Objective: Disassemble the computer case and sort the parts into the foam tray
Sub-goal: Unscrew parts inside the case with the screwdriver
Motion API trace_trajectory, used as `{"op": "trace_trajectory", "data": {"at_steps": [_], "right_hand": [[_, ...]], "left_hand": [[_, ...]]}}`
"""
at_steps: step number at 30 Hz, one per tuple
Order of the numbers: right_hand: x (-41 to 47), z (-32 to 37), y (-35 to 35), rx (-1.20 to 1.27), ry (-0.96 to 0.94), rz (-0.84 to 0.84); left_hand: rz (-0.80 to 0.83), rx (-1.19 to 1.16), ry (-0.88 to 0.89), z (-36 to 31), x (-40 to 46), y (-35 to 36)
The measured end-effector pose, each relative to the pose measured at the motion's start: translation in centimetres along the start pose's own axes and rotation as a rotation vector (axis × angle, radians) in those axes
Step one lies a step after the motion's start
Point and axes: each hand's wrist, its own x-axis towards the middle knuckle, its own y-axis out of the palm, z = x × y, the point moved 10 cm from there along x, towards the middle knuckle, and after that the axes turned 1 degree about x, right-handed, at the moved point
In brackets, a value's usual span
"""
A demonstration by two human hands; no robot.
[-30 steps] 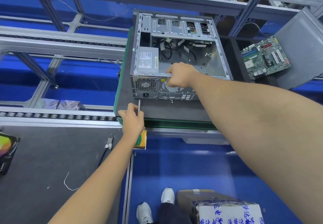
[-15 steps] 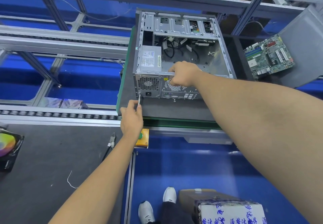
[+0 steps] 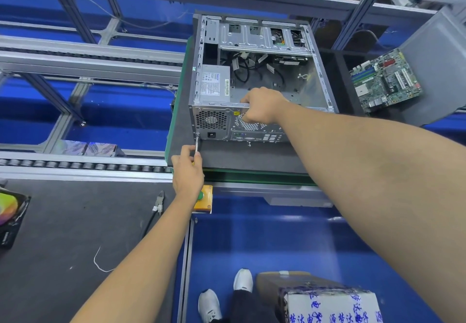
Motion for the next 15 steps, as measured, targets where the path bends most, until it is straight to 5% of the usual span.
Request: {"op": "trace_trajectory", "data": {"at_steps": [15], "right_hand": [[-0.18,-0.04,0.23,-0.012,-0.017,0.023]], "left_hand": [[-0.001,-0.037,0.002,-0.13,0.17,0.14]]}}
